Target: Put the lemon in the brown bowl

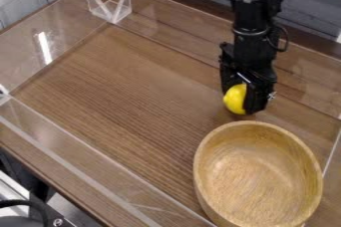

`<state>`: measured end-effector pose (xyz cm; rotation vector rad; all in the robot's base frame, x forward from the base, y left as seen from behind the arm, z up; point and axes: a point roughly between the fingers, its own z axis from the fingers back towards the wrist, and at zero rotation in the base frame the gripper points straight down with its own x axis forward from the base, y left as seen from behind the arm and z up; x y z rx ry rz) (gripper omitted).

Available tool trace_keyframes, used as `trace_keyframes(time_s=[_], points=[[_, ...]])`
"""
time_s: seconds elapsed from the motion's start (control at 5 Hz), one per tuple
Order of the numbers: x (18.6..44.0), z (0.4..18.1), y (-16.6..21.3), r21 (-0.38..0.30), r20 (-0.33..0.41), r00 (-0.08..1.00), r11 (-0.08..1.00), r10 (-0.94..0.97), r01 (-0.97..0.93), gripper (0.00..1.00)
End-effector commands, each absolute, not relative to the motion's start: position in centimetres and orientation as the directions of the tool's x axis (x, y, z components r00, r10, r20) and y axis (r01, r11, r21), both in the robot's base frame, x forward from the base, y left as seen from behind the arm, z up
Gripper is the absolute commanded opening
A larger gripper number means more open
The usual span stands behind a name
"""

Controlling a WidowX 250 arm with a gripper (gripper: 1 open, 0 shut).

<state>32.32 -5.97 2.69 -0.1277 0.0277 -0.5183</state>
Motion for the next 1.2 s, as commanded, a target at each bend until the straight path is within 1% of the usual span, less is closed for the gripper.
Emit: trace_keyframes(time_s=[0.0,0.2,0.6,1.0], points=[[32.4,2.3,-6.1,-0.126,0.014,0.851,0.844,-0.525,0.522,0.00],[32.5,2.0,-6.1,-0.129,0.014,0.843,0.835,-0.537,0.534,0.00],[32.0,2.4,-6.0,-0.124,0.015,0.845,0.838,-0.534,0.532,0.00],[31.1,3.2,-6.0,-0.117,0.012,0.855,0.849,-0.518,0.516,0.00]])
